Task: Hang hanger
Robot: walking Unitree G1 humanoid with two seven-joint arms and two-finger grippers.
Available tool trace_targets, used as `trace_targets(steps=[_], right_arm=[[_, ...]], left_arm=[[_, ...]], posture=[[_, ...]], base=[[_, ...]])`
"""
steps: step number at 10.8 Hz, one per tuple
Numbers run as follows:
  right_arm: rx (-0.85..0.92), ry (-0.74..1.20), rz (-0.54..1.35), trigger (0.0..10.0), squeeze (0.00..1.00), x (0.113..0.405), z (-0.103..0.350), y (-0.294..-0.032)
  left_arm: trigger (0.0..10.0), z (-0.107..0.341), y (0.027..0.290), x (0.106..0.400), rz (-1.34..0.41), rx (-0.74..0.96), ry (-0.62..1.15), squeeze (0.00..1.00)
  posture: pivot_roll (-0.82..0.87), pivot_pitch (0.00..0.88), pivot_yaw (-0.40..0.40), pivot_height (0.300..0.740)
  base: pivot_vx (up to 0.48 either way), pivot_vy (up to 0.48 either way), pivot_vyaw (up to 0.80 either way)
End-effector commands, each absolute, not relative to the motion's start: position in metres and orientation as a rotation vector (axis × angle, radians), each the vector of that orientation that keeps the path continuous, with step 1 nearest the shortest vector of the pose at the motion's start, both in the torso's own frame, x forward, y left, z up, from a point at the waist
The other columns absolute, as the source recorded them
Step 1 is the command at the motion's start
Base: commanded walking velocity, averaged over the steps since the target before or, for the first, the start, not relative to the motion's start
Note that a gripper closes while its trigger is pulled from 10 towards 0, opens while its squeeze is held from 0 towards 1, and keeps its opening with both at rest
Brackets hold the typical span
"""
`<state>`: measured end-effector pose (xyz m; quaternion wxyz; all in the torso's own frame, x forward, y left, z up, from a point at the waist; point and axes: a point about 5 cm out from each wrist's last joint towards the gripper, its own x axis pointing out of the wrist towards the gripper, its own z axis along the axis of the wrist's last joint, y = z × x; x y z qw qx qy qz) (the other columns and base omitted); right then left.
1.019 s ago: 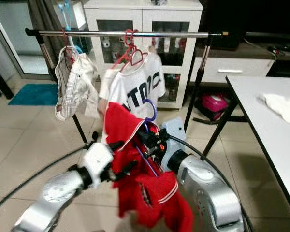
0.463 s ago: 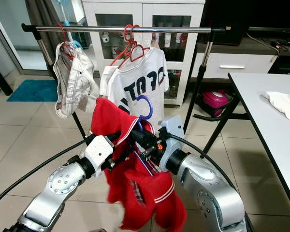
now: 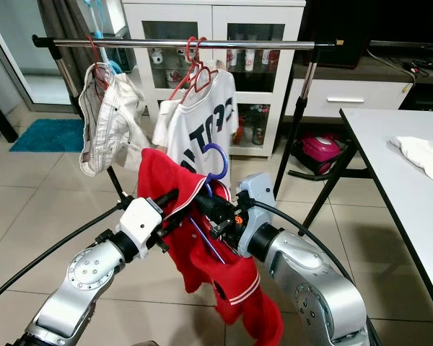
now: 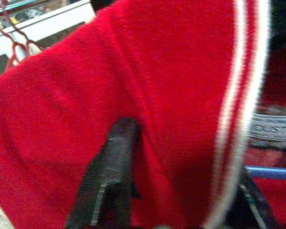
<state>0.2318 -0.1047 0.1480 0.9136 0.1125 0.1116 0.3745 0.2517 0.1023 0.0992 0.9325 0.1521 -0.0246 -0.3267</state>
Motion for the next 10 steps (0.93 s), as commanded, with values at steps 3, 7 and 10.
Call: trace_targets(steps=[3,7,10], right_arm=[[0.235,0.194,0.791,0.0,0.00,0.231,0.155,-0.103],[0.223,0.195,0.798,0.0,0.00,0.232,0.156,-0.102],[0.197,0.211,0.802,0.0,0.00,0.232,0.153,-0.102]], left_arm=[[0.0,0.103,0.108,0.257,-0.639,0.272,-0.070,0.00],[0.0,0.104,0.119,0.258,-0.597,0.253,-0.064,0.00],[0.0,0.116,0.137,0.267,-0.521,0.252,-0.107,0.00]], posture=[[-0.08,0.000,0.032,0.740],[-0.08,0.000,0.030,0.740],[-0.08,0.000,0.032,0.740]], base=[[0.000,0.000,0.00],[0.000,0.000,0.00],[0.000,0.000,0.00]])
